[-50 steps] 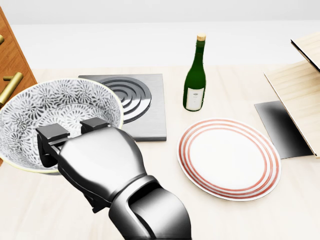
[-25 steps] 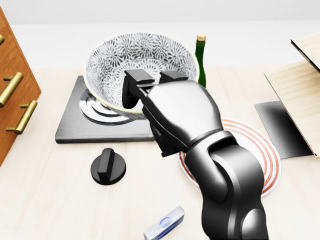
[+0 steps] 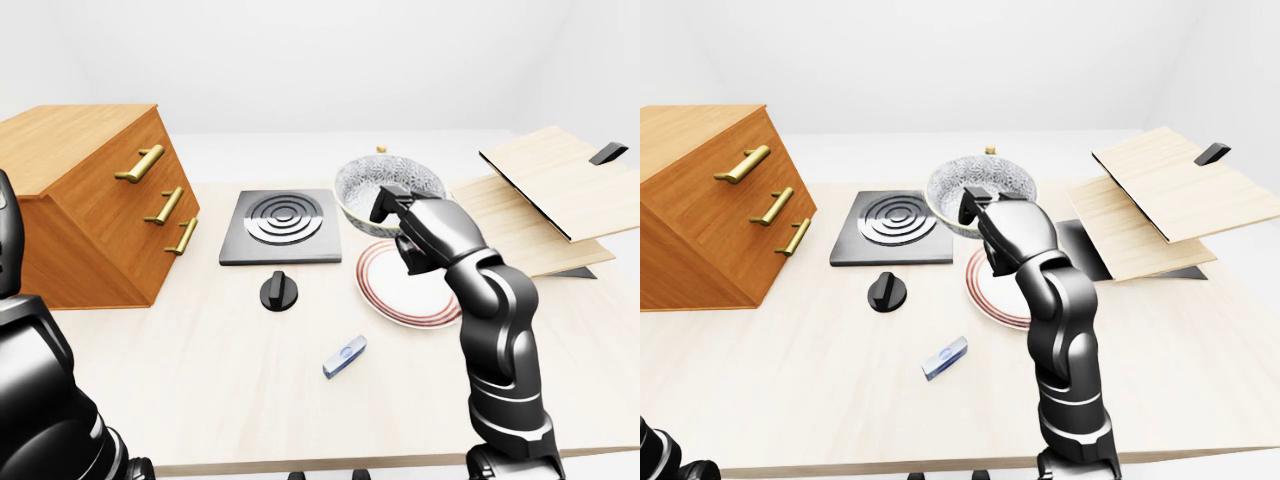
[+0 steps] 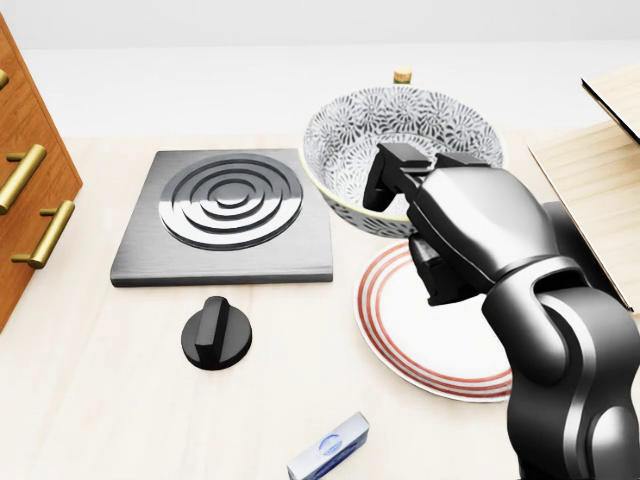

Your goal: Pick up the akita bowl and put it on the plate.

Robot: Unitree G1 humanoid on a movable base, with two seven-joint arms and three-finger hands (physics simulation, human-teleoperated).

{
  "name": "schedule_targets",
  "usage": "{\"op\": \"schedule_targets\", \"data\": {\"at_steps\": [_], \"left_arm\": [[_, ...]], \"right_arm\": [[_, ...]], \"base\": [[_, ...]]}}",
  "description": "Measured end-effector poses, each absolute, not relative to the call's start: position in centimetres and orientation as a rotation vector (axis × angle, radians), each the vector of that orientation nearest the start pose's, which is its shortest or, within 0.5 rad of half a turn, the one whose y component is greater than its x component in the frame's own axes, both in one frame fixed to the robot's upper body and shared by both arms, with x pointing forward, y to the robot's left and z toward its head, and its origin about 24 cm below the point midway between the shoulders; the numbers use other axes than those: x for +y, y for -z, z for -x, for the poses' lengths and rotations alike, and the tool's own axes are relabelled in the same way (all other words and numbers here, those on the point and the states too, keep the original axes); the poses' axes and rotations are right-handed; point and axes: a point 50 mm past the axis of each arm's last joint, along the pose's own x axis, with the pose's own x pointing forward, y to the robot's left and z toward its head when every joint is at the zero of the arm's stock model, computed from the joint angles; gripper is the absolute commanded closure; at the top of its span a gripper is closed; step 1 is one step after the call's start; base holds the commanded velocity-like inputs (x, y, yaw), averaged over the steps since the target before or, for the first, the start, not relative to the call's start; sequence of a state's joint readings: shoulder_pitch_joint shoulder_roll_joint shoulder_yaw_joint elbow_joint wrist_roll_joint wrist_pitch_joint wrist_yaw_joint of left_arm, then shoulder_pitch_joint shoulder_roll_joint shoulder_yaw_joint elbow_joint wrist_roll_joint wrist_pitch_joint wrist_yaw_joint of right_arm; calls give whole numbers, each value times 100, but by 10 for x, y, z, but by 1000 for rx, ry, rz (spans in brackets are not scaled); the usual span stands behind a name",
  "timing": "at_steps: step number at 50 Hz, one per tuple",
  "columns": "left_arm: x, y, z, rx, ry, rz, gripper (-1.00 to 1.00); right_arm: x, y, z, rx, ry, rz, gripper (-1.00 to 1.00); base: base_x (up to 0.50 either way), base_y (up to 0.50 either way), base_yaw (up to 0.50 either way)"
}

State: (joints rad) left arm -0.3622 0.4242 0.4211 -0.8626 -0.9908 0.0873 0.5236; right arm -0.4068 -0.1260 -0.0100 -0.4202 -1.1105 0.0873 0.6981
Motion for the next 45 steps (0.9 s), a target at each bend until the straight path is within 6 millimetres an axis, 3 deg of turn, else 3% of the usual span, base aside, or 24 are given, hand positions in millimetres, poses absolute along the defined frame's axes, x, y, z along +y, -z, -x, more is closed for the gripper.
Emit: {"op": "schedule_targets", "data": {"at_steps": [29,45], "left_arm": [[221,-303,-173,-1018,-22,610,-100],[221,-303,-173,-1020,-28,606,-100]], "right_arm": [[-189,-189,-278,-129,-120,1275,94],[-205,-181,-277,-97,-89,1249,94]], "base": [[0,0,0],[0,0,0]]}}
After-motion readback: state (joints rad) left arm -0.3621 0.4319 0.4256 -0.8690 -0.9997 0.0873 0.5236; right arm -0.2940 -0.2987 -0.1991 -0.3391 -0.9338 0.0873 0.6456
